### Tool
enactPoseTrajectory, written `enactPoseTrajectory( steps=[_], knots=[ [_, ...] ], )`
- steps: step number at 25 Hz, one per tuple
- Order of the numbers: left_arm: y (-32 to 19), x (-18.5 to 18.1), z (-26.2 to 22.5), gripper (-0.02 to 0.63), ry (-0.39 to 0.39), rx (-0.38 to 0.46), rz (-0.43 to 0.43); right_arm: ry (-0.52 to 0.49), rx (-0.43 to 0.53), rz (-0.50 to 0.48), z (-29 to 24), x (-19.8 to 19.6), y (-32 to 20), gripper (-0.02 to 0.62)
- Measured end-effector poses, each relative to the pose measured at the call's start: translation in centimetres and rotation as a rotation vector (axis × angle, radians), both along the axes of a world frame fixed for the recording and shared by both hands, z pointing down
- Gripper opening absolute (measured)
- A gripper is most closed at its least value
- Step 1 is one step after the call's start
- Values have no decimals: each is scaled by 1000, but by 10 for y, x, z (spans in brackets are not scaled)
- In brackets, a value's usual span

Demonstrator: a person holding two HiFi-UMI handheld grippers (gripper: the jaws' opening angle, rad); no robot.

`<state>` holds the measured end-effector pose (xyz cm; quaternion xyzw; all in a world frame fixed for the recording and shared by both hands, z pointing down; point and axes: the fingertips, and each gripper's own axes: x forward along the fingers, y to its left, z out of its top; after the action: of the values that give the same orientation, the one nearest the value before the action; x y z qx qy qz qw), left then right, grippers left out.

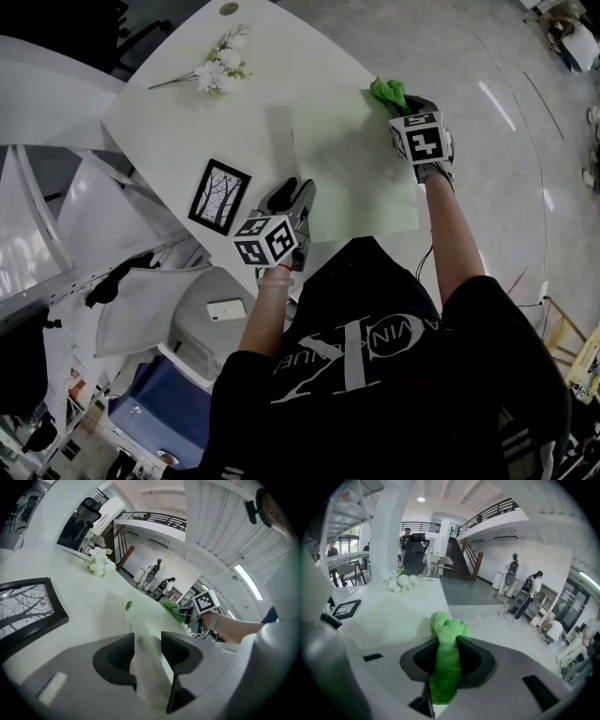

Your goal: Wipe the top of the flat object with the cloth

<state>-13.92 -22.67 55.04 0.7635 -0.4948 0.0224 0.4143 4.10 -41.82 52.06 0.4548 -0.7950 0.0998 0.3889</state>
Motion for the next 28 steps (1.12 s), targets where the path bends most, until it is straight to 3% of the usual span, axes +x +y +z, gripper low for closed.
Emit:
enactPoseTrajectory(
  steps=[4,6,8,12,18,24,28],
  knots=[
    [-1,-1,0,196,25,-8,-23,48,57,49,-7,14,-6,81],
    [-1,-4,-1,213,62,-15,-40,116,137,3,-17,10,-2,81],
    [0,-6,-3,250,74,-9,-27,113,179,-74,-25,-9,11,81],
    [8,1,-10,276,96,-8,36,18,165,-199,-30,-54,43,81],
    [25,13,-5,278,33,-37,83,-54,126,-338,-29,-110,86,81],
    [36,16,-1,276,15,-61,89,-86,94,-483,-29,-154,126,81],
    [38,16,5,275,38,-76,74,-53,87,-564,-20,-175,144,81]
  ],
)
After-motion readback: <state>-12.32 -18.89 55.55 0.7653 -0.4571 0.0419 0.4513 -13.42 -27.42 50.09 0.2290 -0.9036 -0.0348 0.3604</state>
